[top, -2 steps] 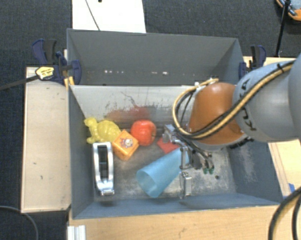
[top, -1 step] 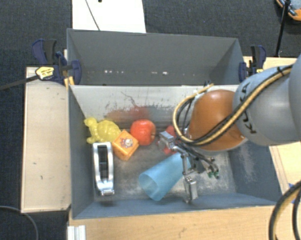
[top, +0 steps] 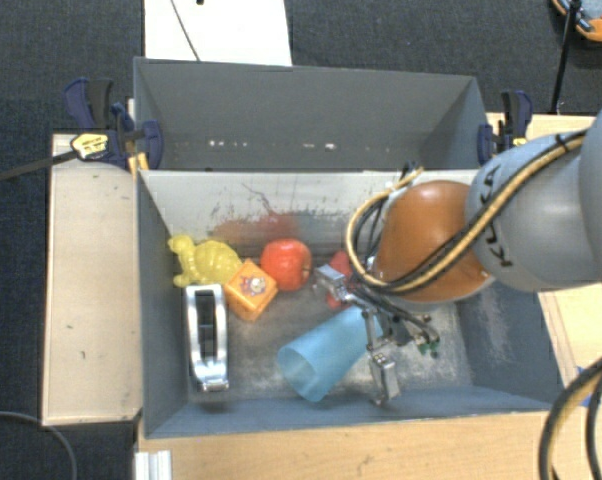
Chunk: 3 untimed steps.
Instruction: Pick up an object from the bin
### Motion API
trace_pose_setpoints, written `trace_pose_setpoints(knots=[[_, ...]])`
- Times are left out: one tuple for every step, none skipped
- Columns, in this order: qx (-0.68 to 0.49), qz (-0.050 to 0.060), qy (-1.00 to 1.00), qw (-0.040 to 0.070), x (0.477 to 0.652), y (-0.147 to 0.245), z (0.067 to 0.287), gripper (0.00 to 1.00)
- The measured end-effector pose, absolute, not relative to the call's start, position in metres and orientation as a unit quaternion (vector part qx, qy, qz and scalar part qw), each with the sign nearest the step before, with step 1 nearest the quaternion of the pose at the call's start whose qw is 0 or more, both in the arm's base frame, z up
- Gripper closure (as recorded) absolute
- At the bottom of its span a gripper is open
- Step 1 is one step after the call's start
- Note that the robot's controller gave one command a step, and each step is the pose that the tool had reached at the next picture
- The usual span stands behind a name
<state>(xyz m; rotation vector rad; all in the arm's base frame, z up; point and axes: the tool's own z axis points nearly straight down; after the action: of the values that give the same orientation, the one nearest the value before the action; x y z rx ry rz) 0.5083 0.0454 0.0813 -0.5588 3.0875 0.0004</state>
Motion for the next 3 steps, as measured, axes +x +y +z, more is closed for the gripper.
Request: trace_pose_setpoints(knots=[[-0.229,0.0,0.974,0.002,0.512,0.042,0.072,0.0],[-0.14,0.0,0.99,0.003,0.511,0.049,0.072,0.0],[-0.178,0.0,0.984,0.002,0.517,0.062,0.07,1.0]])
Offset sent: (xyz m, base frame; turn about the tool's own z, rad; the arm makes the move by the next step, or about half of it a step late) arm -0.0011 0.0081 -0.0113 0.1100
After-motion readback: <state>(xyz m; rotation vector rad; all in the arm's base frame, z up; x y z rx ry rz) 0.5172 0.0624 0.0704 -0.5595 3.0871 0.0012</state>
